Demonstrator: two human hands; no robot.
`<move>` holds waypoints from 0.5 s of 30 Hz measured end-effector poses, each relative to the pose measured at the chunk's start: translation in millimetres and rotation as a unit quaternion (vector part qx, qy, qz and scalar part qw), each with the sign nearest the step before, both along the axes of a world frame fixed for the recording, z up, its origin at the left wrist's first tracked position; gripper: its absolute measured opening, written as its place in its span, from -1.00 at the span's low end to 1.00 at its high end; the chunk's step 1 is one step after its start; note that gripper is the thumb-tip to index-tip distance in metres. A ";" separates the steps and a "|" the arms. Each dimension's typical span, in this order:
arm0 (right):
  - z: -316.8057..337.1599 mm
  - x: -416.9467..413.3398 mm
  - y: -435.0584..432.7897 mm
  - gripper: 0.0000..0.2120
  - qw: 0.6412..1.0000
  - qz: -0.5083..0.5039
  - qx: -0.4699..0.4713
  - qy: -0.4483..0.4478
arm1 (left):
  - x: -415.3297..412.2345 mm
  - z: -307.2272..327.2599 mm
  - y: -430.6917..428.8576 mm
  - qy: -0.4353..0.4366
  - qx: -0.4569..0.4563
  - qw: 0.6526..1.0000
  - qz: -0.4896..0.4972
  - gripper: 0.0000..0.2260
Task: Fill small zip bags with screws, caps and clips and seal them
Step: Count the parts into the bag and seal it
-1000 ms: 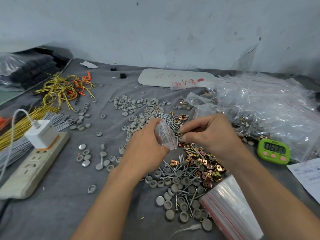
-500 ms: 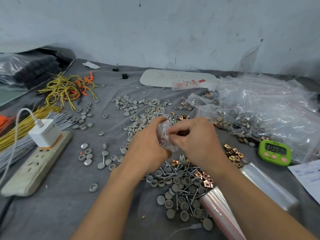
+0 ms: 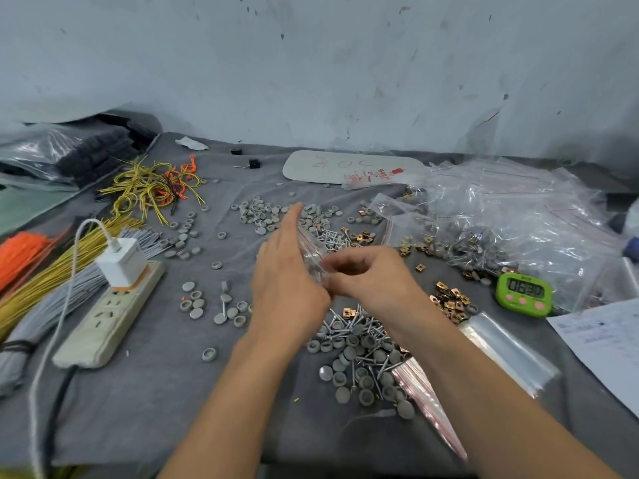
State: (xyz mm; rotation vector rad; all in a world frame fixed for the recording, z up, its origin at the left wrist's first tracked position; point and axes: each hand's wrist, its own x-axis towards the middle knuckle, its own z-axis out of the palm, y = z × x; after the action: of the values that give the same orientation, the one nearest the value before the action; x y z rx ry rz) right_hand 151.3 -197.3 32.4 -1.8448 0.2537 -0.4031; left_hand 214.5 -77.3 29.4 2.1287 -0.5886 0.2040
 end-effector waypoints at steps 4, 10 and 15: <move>8.8 -3.1 3.2 -0.67 0.997 -0.076 0.005 -0.031 | -7.5 8.4 13.8 0.047 -0.047 0.997 -0.024 -0.08; 18.0 -18.5 6.8 -0.78 0.989 -0.095 0.070 -0.086 | -1.5 23.0 36.1 0.175 -0.280 0.944 -0.014 -0.92; 11.5 -22.8 3.5 -0.71 0.980 -0.120 0.119 -0.101 | 2.9 23.3 45.8 0.211 -0.307 0.927 -0.029 -0.94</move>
State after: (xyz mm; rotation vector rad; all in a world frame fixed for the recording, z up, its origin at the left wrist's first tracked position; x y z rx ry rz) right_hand 128.5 -193.8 43.8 -1.5295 0.3712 -0.6929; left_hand 217.4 -31.5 52.6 1.4769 -0.2778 -0.1003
